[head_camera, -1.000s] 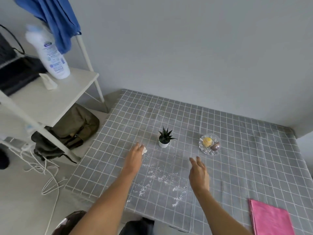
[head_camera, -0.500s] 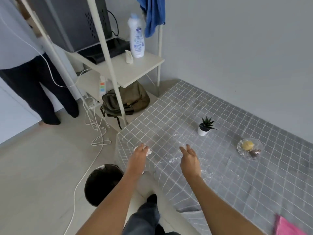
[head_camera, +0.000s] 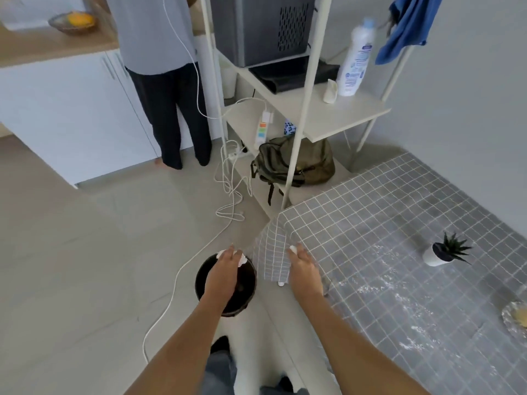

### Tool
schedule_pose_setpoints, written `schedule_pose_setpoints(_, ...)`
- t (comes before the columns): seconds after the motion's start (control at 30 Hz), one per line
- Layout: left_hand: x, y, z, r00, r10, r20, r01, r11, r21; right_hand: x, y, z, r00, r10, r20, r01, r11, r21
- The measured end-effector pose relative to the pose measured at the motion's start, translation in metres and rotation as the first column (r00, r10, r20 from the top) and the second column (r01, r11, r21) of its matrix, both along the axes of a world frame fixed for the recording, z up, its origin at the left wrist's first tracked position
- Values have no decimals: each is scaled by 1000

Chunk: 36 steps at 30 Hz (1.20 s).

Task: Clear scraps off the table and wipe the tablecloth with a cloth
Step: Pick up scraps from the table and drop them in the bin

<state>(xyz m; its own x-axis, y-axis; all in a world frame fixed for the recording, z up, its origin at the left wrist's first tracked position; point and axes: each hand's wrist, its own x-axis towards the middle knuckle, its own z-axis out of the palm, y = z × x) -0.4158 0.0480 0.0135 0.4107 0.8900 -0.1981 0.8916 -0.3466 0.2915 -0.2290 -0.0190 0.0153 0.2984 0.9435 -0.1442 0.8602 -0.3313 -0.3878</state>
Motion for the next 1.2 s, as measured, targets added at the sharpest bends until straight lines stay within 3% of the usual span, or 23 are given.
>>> schedule_pose_setpoints(0.23, -64, 38, -25, 996, 84, 20, -82, 994, -66, -65, 52, -18, 994, 105, -16, -106, 994, -37)
schedule_pose_setpoints(0.5, -110, 73, -74, 998, 60, 1, -59, 984, -170, -117, 90, -57, 991, 130, -27, -133, 986, -106)
schedule_pose_setpoints(0.97, -125, 108, -169, 992, 125, 9, -120, 965, -234, -144, 143, -169, 978, 198, -57, -206, 948, -244)
schedule_pose_setpoints(1.1, -133, 112, -195, 987, 163, -3, -159, 957, -243, -151, 152, -212, 955, 297, -29, -290, 901, -323)
schedule_pose_setpoints(1.2, -138, 113, -211, 980, 201, -8, -196, 948, -249, -150, 156, -227, 970, 232, -77, -243, 898, -368)
